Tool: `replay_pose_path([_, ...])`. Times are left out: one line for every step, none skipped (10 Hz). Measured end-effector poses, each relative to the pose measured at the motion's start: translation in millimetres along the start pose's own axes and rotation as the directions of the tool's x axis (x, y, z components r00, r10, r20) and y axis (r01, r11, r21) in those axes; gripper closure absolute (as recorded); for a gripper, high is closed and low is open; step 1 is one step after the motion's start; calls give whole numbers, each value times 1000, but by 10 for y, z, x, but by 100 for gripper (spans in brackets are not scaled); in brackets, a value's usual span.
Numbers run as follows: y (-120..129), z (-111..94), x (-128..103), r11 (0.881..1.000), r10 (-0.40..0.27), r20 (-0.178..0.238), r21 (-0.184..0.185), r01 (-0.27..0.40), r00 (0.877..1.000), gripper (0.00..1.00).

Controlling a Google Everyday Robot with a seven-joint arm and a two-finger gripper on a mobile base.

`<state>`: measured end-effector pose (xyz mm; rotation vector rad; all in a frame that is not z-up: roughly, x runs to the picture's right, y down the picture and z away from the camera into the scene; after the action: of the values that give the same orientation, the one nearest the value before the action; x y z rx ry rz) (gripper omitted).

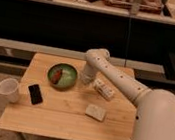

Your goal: Push the ceramic bowl across the table

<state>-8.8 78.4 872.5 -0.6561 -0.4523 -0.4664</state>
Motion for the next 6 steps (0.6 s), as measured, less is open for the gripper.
replay_pose_path([-59,-137,30,999,-21,-24,39,22,999,83])
replay_pose_path([-119,-263,73,997,-33,-42,64,36,999,83])
replay_pose_path([-255,-468,90,993,-58,-60,100,63,997,83])
replay_pose_path([-428,-721,101,987,-82,-78,135,92,994,83])
replay_pose_path([-536,-866,70,981,-105,-86,155,118,991,83])
replay_pose_path([-600,-956,57,976,-121,-87,171,135,989,83])
